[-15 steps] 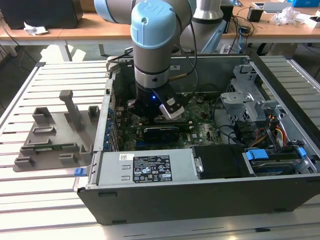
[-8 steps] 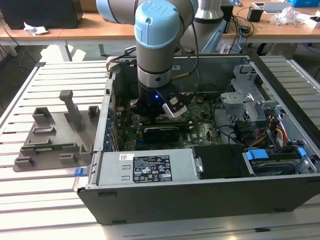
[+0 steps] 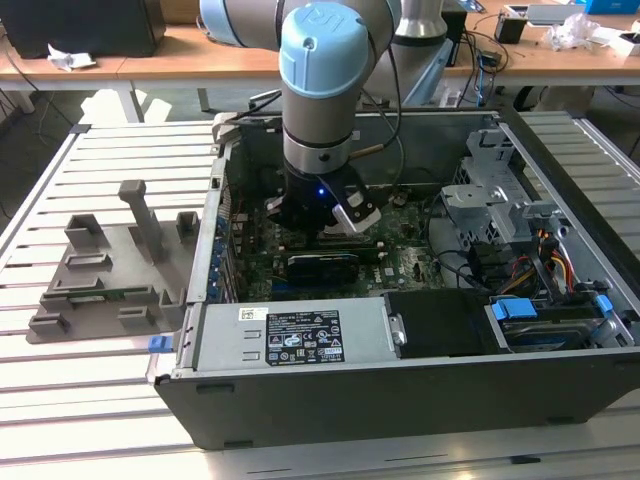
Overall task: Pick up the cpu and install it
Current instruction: 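Install the second cpu locking lever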
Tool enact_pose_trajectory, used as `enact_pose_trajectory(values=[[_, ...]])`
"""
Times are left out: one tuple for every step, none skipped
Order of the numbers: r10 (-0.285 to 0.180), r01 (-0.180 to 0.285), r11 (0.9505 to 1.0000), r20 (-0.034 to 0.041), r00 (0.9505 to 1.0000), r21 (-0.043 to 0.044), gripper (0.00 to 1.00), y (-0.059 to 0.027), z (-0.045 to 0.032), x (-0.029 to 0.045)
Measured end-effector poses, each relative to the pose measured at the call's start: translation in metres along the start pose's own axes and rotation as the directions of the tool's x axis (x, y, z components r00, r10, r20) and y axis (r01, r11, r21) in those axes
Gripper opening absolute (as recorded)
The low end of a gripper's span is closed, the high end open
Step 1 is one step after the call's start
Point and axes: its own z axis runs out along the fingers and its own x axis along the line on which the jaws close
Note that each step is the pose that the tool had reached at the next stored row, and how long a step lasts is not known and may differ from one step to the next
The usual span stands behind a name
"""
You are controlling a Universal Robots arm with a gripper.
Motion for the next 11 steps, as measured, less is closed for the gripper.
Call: enact_pose_trajectory(values=[[0.0,0.0,1.0,-0.0008,1.0,0.0009,0.11,0.0,-0.0005,0.0001],[0.0,0.0,1.0,-0.0012,1.0,0.0016,0.11,0.0006,-0.0043,0.0002],[0.0,0.0,1.0,-0.0013,1.0,0.0018,0.11,0.0016,-0.0097,0.0002],[0.0,0.0,1.0,-0.0011,1.0,0.0016,0.11,0.0025,-0.0145,0.0002],[0.0,0.0,1.0,-0.0012,1.0,0.0018,0.11,0.0039,-0.022,0.0003],[0.0,0.0,1.0,-0.0011,1.0,0.0016,0.11,0.0049,-0.0274,0.0003],[0.0,0.0,1.0,-0.0012,1.0,0.0018,0.11,0.0058,-0.0319,0.0003],[0.0,0.0,1.0,-0.0012,1.0,0.0018,0.11,0.0073,-0.0399,0.0004],[0.0,0.0,1.0,-0.0012,1.0,0.0018,0.11,0.0084,-0.0454,0.0004],[0.0,0.0,1.0,-0.0012,1.0,0.0017,0.11,0.0091,-0.0495,0.0004],[0.0,0.0,1.0,-0.0013,1.0,0.0018,0.11,0.01,-0.0538,0.0004]])
